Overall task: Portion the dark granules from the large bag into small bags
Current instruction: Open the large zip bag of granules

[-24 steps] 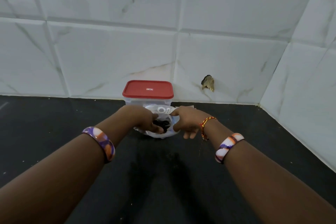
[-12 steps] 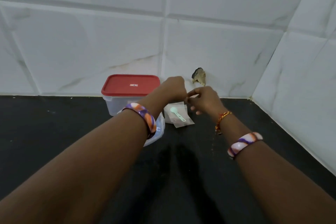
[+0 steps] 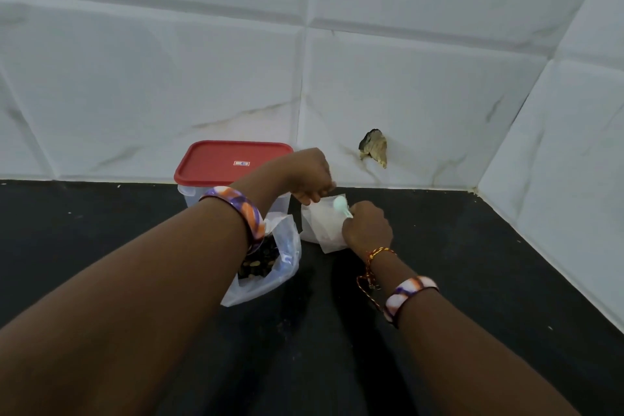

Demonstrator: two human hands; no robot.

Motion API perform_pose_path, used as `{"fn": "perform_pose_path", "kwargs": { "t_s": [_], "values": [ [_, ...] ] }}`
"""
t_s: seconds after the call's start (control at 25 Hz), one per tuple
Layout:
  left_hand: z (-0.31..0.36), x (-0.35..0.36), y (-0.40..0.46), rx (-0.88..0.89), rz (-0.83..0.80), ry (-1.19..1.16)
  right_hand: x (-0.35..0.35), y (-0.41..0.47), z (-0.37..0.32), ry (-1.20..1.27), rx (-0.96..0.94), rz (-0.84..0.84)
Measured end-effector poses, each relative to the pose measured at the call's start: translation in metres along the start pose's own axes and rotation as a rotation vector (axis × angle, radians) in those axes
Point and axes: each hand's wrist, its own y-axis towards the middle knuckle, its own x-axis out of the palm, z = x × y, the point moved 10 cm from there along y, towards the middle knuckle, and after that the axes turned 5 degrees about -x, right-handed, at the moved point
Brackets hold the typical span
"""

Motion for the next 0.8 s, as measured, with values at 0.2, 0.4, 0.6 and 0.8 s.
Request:
{"fn": "perform_pose_path", "kwargs": {
  "t_s": [0.2,0.4,0.6,0.8],
  "values": [
    [0.019,-0.049,-0.033,0.143,0.355,-0.026,-0.064,-0.009,-0.016,0.350,-0.199,0.238],
    [0.011,-0.046,-0.056,-0.036,0.157,-0.423,-0.114,-0.031,-0.045,0.428,-0.345,0.318],
    [0.024,-0.049,-0.092,0.008,0.083,-0.623,-0.133,-0.051,-0.069,0.354,-0.441,0.291],
    [0.027,-0.059,-0.115,-0.032,0.135,-0.609,-0.155,-0.068,-0.076,0.360,-0.477,0.310]
  ]
}}
